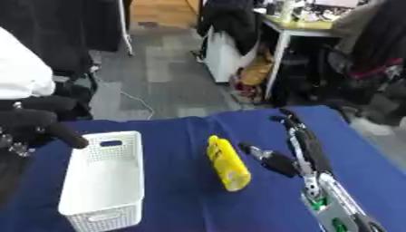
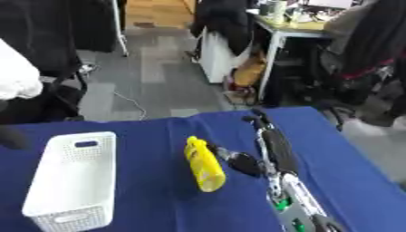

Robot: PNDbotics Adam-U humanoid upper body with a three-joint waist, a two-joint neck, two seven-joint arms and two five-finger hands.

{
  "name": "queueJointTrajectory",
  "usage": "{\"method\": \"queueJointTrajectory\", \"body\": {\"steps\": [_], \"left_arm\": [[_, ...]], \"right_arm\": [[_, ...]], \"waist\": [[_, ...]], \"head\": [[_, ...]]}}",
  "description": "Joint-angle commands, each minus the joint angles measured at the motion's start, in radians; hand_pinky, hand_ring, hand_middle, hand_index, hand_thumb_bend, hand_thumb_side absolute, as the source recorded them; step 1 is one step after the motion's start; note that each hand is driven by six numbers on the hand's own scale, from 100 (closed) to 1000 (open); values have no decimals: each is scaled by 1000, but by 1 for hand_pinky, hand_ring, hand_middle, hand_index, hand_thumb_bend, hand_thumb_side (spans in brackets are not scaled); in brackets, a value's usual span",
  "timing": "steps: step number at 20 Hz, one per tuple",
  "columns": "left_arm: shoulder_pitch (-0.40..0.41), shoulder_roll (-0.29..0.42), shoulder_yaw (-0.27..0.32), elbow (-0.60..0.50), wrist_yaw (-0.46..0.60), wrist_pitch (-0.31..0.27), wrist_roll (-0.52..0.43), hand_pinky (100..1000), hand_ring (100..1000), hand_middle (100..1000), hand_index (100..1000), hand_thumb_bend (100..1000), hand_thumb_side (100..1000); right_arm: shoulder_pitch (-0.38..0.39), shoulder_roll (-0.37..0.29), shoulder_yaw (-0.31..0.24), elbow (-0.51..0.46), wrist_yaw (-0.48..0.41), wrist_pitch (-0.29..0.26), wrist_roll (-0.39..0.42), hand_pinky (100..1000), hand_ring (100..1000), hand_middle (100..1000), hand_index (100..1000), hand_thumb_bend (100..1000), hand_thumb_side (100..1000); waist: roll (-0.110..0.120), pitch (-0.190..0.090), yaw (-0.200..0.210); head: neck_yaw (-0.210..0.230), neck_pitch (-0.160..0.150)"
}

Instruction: Pick up objects on the table and place them in the box.

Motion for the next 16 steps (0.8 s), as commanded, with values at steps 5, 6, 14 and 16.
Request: {"method": "queueJointTrajectory", "body": {"steps": [5, 6, 14, 16], "left_arm": [[-31, 6, 0, -13, 8, 1, -2, 627, 589, 832, 837, 186, 834], [-33, 5, -1, -13, 8, 2, -3, 627, 589, 833, 837, 186, 834], [-52, -3, -4, -13, 16, 11, -14, 627, 590, 832, 838, 189, 836], [-56, -4, -2, -13, 20, 13, -12, 627, 591, 831, 838, 191, 835]], "right_arm": [[-43, -14, 15, 37, 7, -18, 13, 728, 835, 941, 849, 827, 830], [-47, -15, 18, 47, 14, -22, 16, 729, 830, 935, 851, 833, 839], [-80, -33, 28, 101, 54, -45, 15, 736, 823, 919, 846, 784, 961], [-88, -33, 29, 114, 54, -48, 14, 735, 819, 914, 844, 783, 972]], "waist": [[0, 1, 8], [-1, 3, 10], [-7, 9, 26], [-9, 9, 30]], "head": [[-28, -40], [-30, -43], [-44, -55], [-46, -55]]}}
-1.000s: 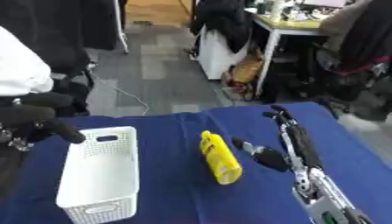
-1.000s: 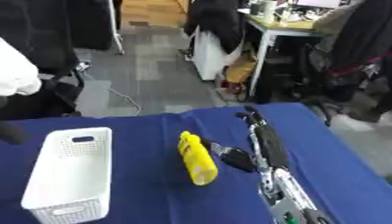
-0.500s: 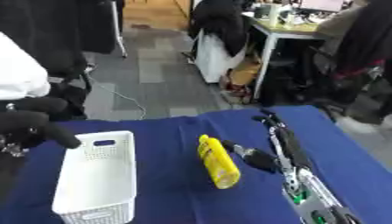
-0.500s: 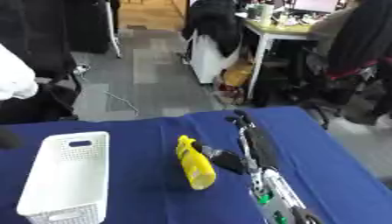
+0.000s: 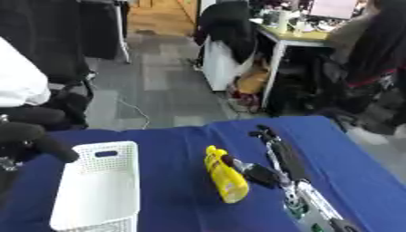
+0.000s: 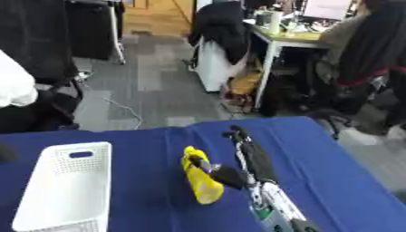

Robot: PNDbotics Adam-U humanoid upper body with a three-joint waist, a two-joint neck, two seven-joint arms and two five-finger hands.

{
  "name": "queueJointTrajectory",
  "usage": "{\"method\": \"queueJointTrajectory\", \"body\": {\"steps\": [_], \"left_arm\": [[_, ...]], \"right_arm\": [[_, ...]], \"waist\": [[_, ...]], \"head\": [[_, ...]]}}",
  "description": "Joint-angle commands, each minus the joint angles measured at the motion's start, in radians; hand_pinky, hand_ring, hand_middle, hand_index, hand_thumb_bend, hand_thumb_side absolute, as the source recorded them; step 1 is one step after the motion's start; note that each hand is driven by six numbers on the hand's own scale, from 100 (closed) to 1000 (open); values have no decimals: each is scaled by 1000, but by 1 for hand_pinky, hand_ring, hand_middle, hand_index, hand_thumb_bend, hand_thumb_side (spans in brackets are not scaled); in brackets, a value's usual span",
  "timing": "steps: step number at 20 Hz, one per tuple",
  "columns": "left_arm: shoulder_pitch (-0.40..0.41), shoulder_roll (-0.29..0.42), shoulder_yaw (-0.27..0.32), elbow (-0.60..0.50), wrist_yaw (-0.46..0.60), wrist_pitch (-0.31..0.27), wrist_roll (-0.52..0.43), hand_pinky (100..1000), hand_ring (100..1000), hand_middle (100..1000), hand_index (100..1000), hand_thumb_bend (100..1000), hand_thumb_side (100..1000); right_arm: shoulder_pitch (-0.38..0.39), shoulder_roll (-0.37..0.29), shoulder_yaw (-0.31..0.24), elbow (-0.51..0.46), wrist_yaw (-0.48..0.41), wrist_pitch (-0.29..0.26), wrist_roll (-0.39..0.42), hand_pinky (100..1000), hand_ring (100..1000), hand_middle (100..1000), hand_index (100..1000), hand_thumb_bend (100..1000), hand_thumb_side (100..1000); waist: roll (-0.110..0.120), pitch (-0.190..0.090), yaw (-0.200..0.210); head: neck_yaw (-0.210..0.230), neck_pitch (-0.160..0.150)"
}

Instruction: Pick up objects on the table and place them in the box.

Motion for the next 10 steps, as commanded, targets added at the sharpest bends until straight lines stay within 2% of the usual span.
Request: {"method": "queueJointTrajectory", "body": {"steps": [1, 10], "left_arm": [[-22, 7, 5, -13, 10, 3, 1, 627, 591, 832, 838, 191, 835], [-47, -1, 7, -13, 18, 17, 21, 631, 592, 828, 837, 195, 832]], "right_arm": [[-29, -27, -3, 9, 5, -6, -2, 735, 819, 914, 844, 783, 971], [-53, -25, 1, 68, -8, -8, 22, 741, 824, 916, 838, 794, 964]], "waist": [[1, -11, 3], [-9, -14, 21]], "head": [[-19, -11], [-21, -8]]}}
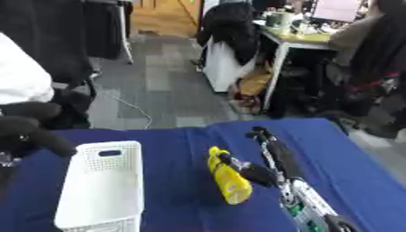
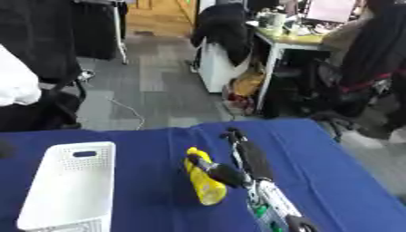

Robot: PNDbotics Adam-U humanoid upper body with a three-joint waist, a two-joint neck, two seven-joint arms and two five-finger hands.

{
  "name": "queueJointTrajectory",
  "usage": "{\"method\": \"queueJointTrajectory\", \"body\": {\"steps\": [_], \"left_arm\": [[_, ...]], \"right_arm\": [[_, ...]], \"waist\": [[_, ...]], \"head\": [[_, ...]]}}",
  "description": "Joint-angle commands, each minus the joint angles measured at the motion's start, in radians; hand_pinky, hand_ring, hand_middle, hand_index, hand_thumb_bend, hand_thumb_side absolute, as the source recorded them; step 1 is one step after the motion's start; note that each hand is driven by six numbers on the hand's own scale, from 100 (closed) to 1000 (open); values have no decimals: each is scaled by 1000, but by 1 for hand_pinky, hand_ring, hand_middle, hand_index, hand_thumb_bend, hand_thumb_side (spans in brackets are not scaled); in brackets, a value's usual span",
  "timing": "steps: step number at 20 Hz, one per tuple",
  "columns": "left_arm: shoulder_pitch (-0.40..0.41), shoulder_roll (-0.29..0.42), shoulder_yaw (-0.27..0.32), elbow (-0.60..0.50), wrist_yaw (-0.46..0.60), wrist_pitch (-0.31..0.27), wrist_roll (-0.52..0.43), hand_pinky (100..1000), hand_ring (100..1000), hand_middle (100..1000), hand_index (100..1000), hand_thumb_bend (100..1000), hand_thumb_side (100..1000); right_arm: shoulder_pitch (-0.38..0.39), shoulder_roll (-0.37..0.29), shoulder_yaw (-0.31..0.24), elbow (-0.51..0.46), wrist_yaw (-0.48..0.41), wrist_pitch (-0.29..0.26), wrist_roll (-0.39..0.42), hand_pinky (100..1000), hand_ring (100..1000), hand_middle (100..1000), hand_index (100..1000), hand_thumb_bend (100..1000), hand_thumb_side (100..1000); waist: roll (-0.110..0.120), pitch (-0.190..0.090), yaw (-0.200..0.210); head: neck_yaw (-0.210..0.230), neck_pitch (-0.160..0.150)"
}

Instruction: Pick up objects on the table and place them in the box.

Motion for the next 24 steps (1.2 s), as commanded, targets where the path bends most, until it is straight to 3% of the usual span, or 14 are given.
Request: {"method": "queueJointTrajectory", "body": {"steps": [1, 10, 14, 16, 21, 24], "left_arm": [[-20, 7, 7, -13, 9, 5, 7, 631, 592, 828, 837, 196, 832], [-38, -1, 3, -13, 19, 13, 6, 631, 593, 828, 837, 198, 831], [-44, -5, 0, -13, 24, 20, 3, 634, 595, 828, 837, 199, 831], [-48, -7, 1, -13, 25, 21, 6, 635, 595, 828, 837, 200, 830], [-51, -9, -3, -13, 26, 25, 5, 635, 593, 829, 838, 200, 831], [-51, -10, -3, -13, 27, 28, 4, 635, 594, 829, 838, 201, 831]], "right_arm": [[-28, -24, 0, 8, -2, -2, 9, 742, 825, 916, 837, 798, 966], [-49, -11, 2, 77, -34, -4, 20, 730, 818, 919, 852, 806, 914], [-62, -19, 4, 111, -39, 4, 47, 736, 821, 915, 838, 839, 813], [-67, -22, 5, 133, -39, 10, 69, 730, 817, 911, 845, 855, 721], [-97, -30, 14, 224, -58, 23, 135, 735, 821, 912, 849, 838, 546], [-111, -36, 20, 259, -51, 22, 166, 743, 825, 912, 850, 841, 495]], "waist": [[1, -15, 2], [-4, -11, 16], [-10, -16, 21], [-12, -18, 23], [-19, -20, 29], [-21, -21, 31]], "head": [[-13, -11], [-27, -18], [-26, -11], [-28, -3], [-57, 28], [-74, 33]]}}
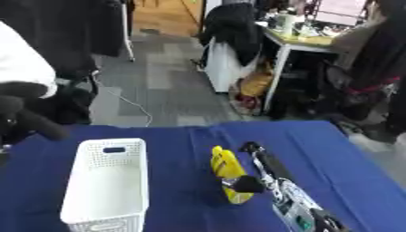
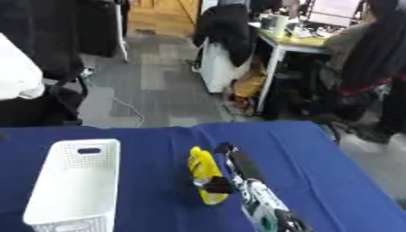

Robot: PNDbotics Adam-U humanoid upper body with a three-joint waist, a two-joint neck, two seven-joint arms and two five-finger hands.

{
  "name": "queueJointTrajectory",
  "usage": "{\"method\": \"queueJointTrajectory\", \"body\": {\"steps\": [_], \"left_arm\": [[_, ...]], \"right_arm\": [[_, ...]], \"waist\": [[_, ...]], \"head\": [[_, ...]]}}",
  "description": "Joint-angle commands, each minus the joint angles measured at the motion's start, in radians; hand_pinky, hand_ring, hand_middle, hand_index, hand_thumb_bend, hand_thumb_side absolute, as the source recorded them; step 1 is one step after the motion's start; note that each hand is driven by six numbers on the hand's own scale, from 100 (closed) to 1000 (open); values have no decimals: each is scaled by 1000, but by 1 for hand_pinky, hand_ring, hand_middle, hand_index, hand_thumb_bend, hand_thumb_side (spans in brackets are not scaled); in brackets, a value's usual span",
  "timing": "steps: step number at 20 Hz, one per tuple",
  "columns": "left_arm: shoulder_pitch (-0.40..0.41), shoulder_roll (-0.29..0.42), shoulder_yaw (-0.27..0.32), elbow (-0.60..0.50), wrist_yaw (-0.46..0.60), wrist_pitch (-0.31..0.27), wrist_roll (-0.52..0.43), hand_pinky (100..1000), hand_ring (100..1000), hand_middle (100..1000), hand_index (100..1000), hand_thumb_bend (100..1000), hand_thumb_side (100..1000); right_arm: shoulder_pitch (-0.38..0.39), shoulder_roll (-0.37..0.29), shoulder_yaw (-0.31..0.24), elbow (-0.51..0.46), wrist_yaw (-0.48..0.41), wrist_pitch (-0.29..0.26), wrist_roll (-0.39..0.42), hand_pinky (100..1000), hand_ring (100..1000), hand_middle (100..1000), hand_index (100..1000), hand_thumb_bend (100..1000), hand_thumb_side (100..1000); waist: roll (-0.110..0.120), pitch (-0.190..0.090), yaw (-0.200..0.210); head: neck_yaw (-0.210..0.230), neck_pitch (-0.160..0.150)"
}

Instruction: Pick up objects on the table and place them in the box.

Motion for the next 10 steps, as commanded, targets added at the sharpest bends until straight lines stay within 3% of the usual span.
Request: {"method": "queueJointTrajectory", "body": {"steps": [1, 4, 10], "left_arm": [[-15, 0, 3, -13, 4, 5, 1, 635, 594, 829, 838, 201, 830], [-19, -3, 2, -13, 7, 6, 1, 635, 594, 829, 838, 202, 830], [-26, -6, 2, -13, 11, 6, 0, 636, 595, 829, 837, 203, 830]], "right_arm": [[-26, -36, 4, 26, 4, -2, 34, 753, 831, 911, 850, 842, 450], [-31, -38, 4, 55, 9, -11, 61, 754, 832, 911, 847, 846, 450], [-44, -50, 0, 92, 46, -22, 58, 764, 837, 904, 838, 819, 554]], "waist": [[4, -18, 2], [3, -17, 5], [1, -14, 11]], "head": [[-31, 4], [-53, 1], [-79, -1]]}}
